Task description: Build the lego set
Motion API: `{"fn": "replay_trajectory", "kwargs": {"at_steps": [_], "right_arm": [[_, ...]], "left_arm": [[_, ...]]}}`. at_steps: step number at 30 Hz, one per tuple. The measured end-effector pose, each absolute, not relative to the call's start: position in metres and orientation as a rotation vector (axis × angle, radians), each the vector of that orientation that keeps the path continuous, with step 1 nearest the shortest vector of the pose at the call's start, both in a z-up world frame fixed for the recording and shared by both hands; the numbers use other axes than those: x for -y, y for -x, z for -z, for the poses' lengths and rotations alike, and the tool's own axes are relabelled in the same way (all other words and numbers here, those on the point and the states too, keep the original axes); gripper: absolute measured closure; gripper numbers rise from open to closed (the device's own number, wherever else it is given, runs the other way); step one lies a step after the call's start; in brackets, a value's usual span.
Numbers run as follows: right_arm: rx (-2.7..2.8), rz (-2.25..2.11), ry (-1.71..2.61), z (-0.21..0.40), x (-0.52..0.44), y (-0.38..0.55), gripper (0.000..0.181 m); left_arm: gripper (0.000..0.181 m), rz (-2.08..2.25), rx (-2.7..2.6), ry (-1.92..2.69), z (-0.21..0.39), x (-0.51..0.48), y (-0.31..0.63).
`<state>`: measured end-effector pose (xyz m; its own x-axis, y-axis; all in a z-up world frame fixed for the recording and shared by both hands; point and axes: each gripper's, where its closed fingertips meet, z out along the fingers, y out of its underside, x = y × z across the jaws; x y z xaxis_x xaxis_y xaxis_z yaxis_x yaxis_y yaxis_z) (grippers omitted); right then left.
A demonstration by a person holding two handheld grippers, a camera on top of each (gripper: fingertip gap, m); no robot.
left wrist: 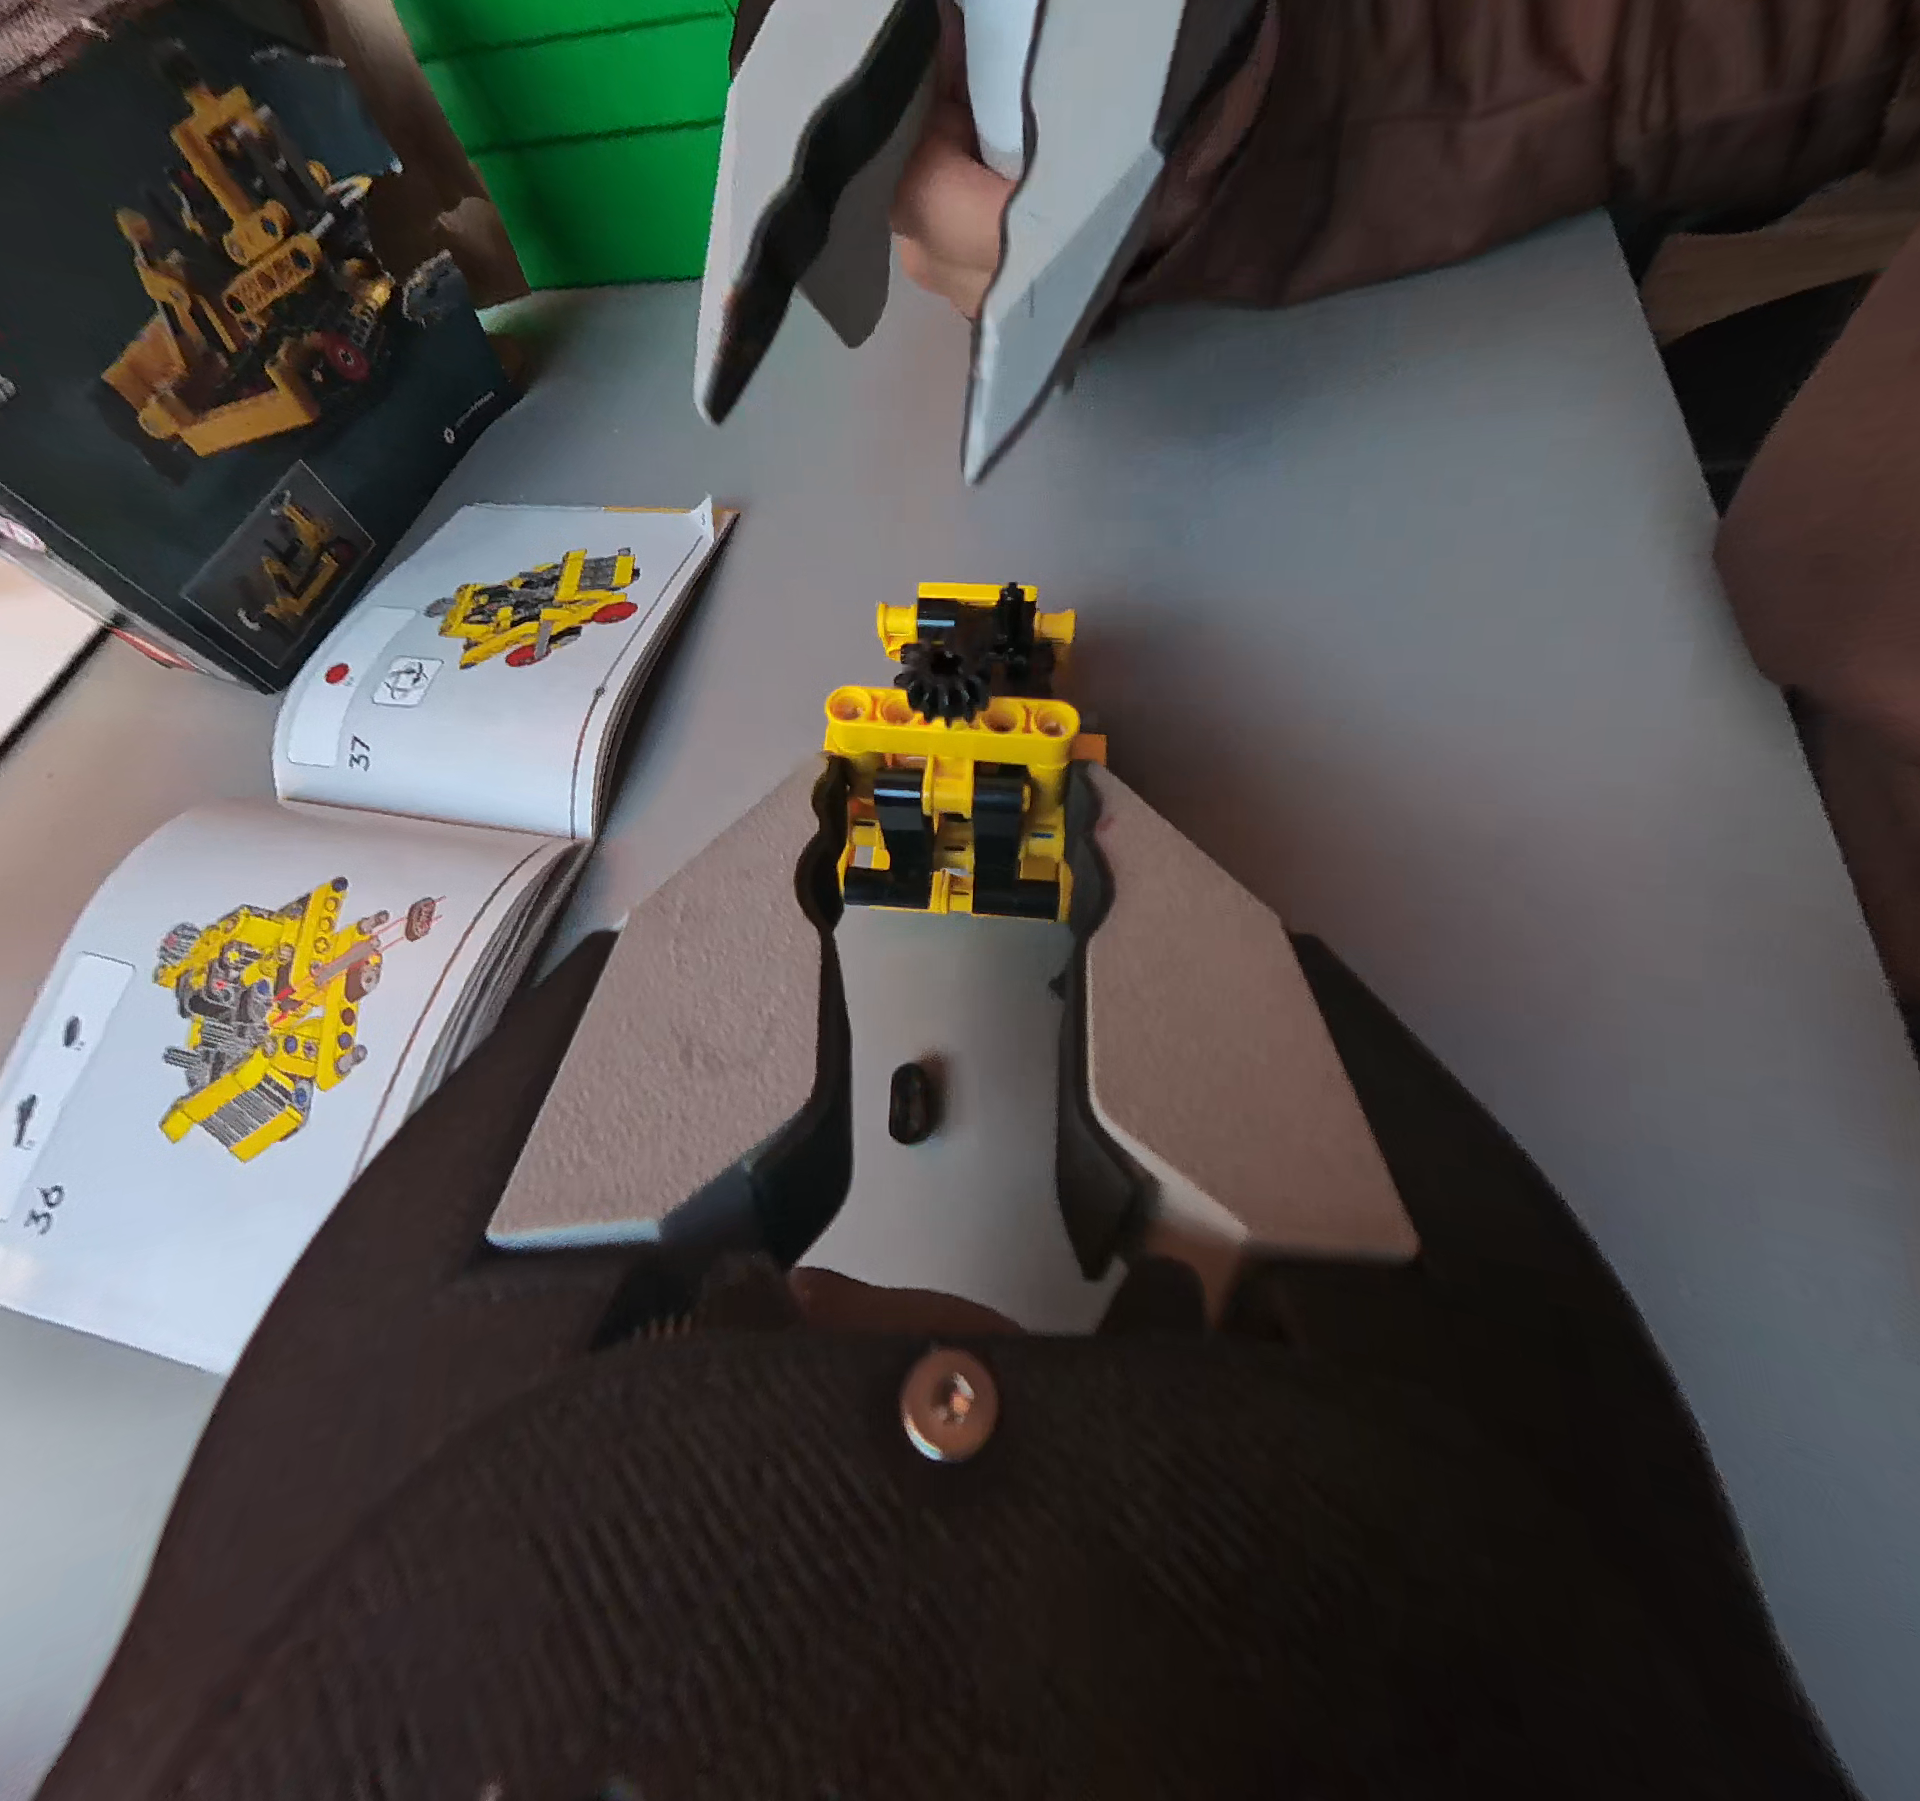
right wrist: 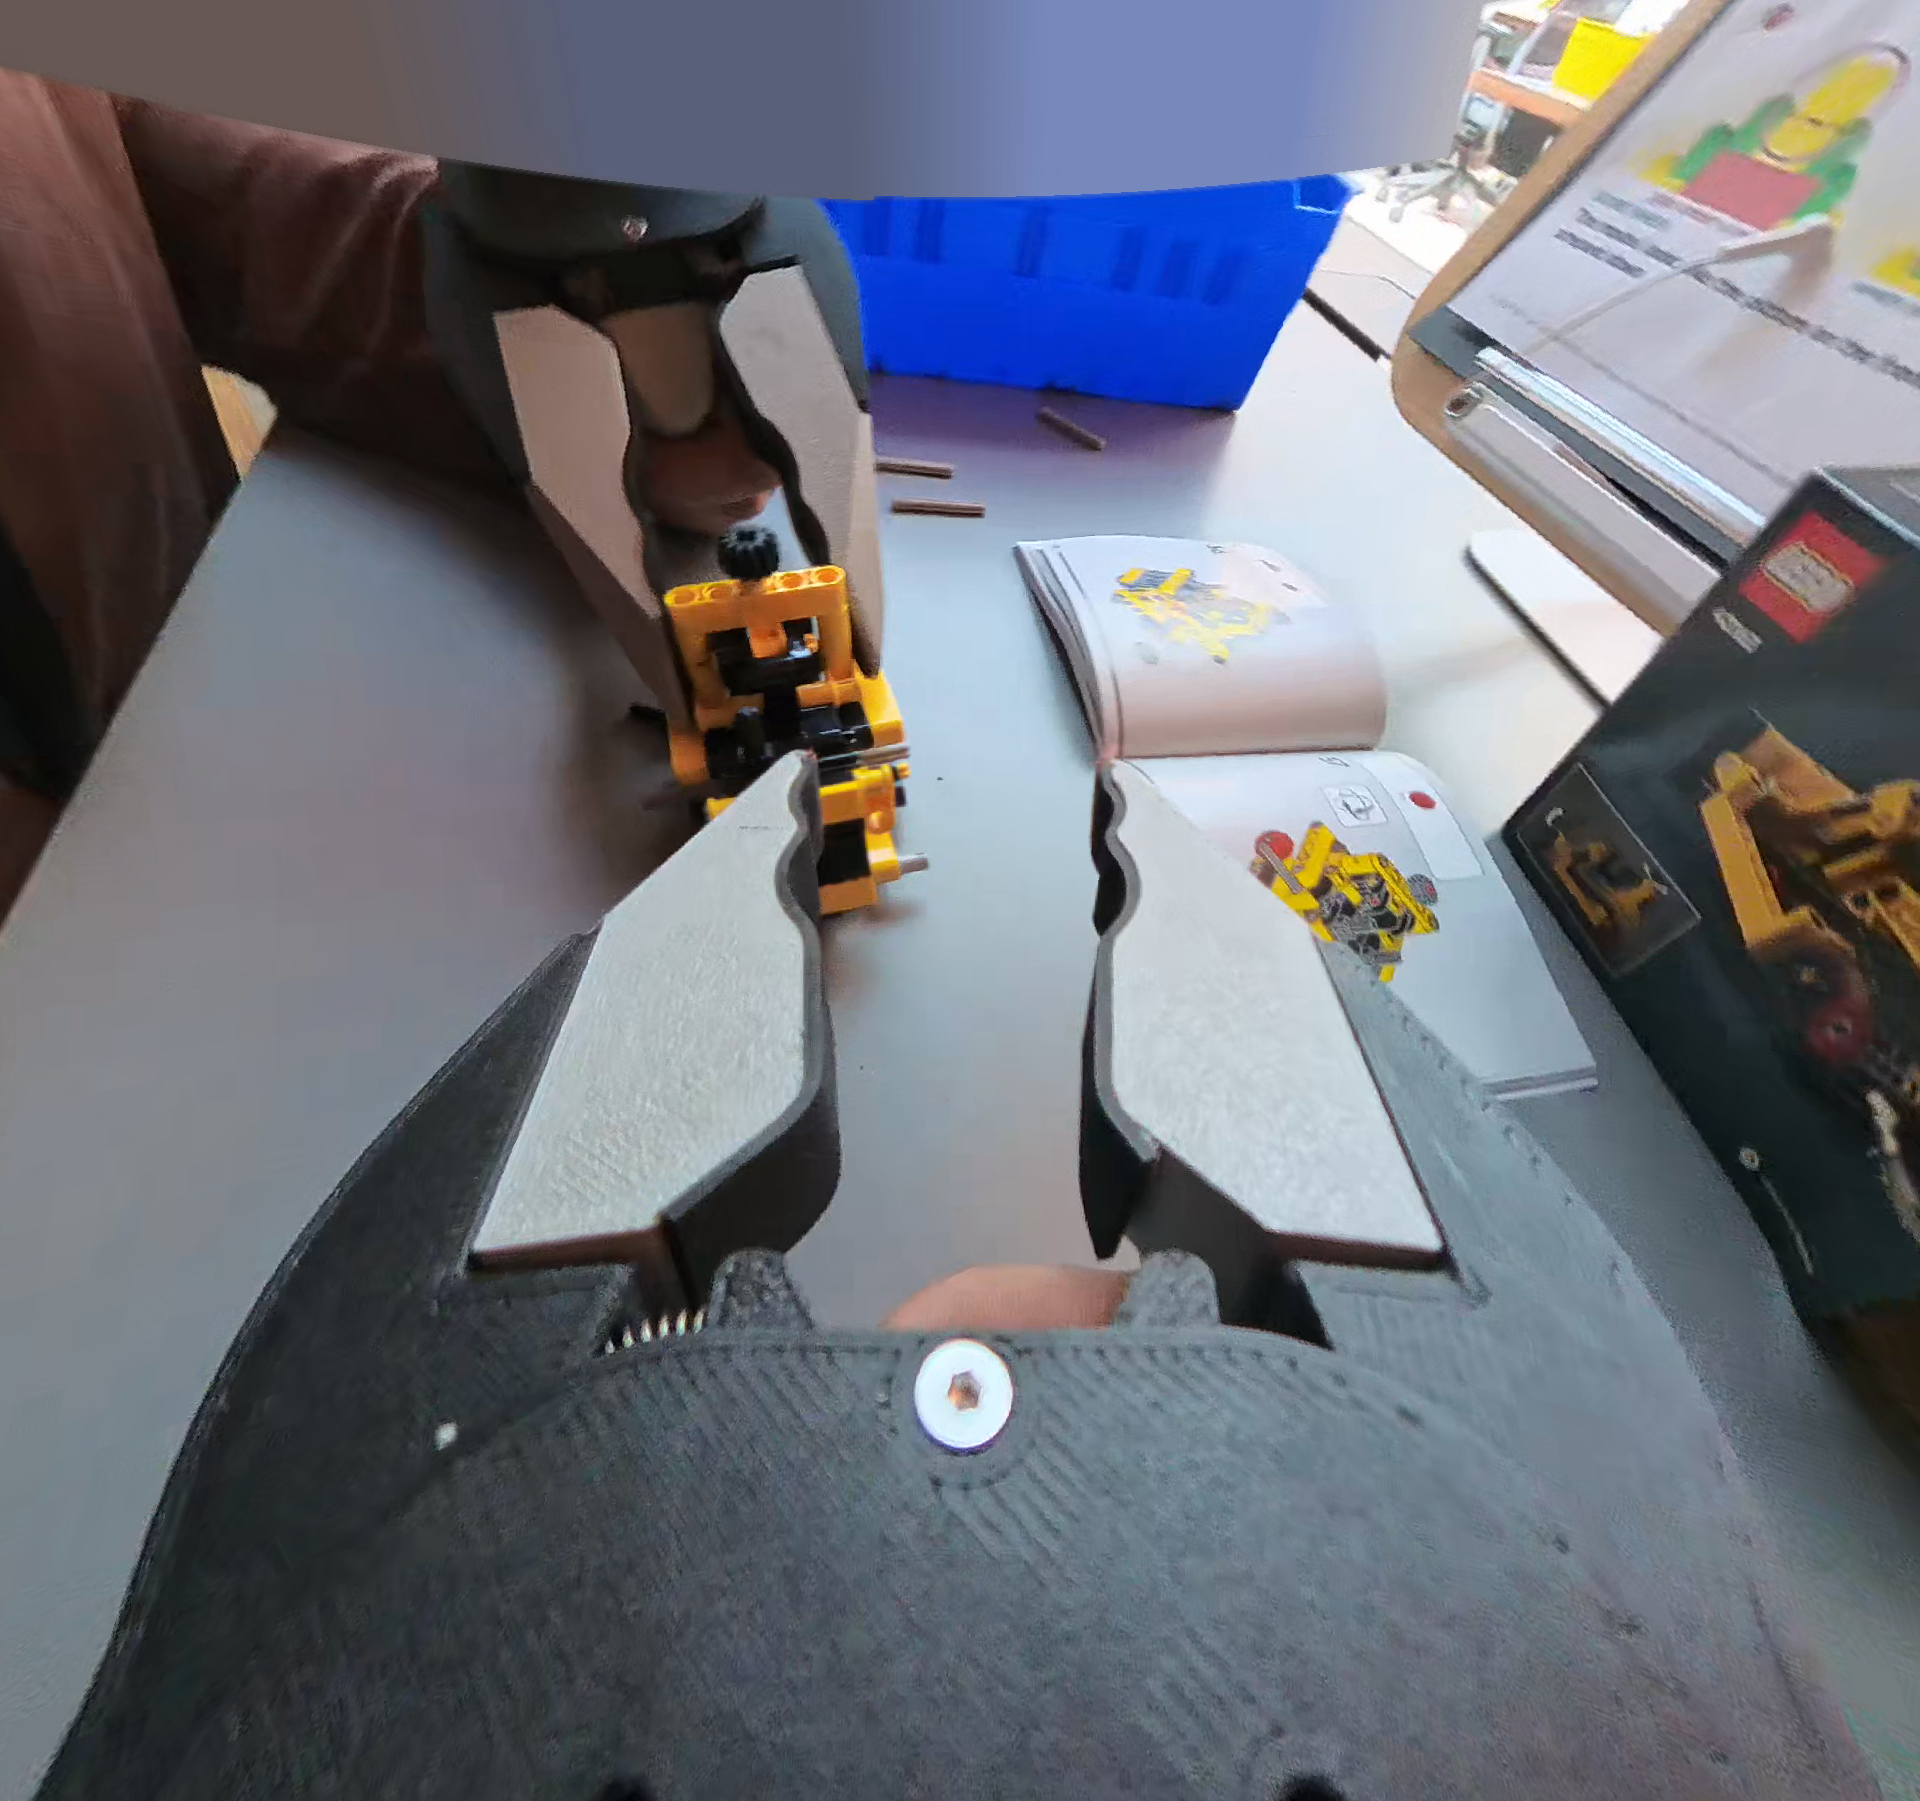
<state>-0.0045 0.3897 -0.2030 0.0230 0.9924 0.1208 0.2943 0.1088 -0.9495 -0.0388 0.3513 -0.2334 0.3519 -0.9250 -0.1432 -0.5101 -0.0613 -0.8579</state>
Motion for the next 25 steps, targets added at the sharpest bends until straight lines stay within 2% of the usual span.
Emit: {"fn": "replay_trajectory", "kwargs": {"at_steps": [7, 16, 21, 25], "right_arm": [[1.399, -1.11, 1.38, 0.194, -0.388, 0.001, 0.132], [1.467, -1.012, 1.38, 0.203, -0.387, -0.007, 0.132], [1.555, -1.061, 1.448, 0.216, -0.38, -0.02, 0.132], [1.674, -1.057, 1.467, 0.229, -0.367, -0.025, 0.132]], "left_arm": [[0.142, 0.577, -1.417, 1.615, 0.231, -0.347, 0.052], [0.142, 0.575, -1.572, 1.504, 0.23, -0.333, 0.029], [0.133, 0.601, -1.665, 1.544, 0.229, -0.341, 0.024], [0.13, 0.626, -1.646, 1.516, 0.204, -0.328, 0.035]]}}
